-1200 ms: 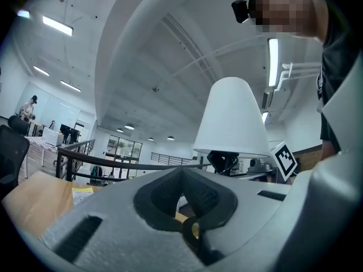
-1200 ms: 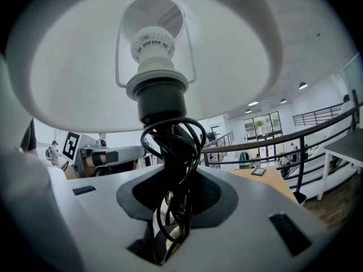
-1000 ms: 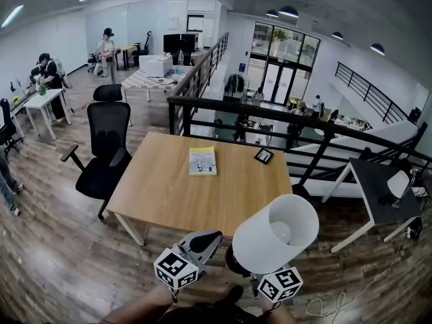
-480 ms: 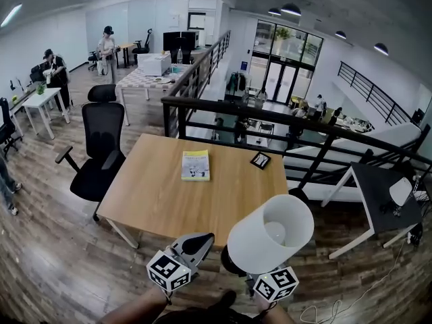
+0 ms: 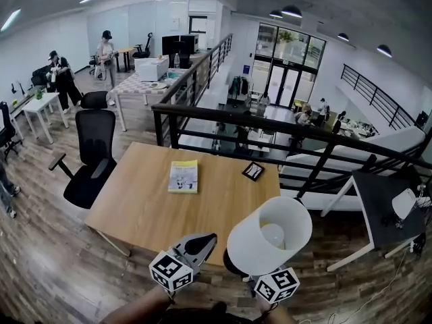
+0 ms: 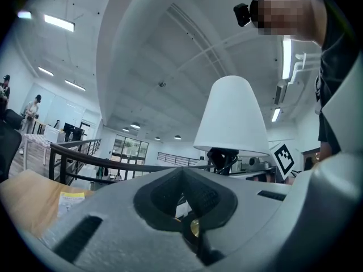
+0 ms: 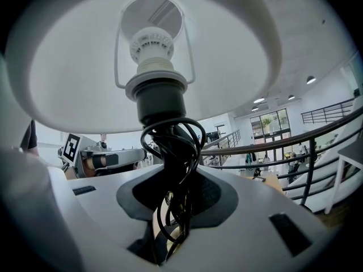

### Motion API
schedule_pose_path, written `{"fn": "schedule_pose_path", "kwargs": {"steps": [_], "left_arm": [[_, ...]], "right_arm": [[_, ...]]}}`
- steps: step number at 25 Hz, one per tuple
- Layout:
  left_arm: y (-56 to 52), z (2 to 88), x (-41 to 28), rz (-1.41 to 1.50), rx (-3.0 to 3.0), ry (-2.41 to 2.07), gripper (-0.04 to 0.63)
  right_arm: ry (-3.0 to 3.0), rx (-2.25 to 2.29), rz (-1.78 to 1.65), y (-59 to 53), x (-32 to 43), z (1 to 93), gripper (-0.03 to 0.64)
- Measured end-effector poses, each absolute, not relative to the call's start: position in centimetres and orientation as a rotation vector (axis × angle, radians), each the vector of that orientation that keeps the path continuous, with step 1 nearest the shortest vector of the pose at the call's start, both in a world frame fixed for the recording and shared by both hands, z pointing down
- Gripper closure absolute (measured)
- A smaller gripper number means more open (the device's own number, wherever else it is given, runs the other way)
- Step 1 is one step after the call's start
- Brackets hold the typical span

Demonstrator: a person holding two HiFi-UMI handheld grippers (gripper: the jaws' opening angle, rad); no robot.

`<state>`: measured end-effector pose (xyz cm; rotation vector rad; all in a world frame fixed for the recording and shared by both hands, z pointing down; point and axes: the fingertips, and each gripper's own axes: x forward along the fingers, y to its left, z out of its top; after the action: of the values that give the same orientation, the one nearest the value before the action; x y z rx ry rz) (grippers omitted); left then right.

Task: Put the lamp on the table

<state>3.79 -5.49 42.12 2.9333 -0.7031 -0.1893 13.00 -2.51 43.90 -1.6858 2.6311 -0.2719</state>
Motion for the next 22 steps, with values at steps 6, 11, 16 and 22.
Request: {"fn": "schedule_pose_path", "kwargs": {"steps": [6,11,16,22], "left_arm": [[-7.7,42.1,6.9,-0.204,2.906,-0.727,0.588],[-9.7,42.5,8.2,-0.193,2.903,-0.720,0.588],[-12.0,42.6,9.0,-0.197,2.924,-0.695,0.588],[-14.0,42.5,8.9,-0.183,2.962,-0.637,0.588]], "right_arm": [[2.654,-1.674,-0.263,-5.0,16.5,43.6,0.506],[2.653,-1.667,-0.284,-6.6,17.6,44.1,0.506],[2.651,-1.675,-0.305,-8.6,18.0,44.8,0.506],[2.657,-1.681,-0.303,-11.2,17.0,44.9,0.506]]}}
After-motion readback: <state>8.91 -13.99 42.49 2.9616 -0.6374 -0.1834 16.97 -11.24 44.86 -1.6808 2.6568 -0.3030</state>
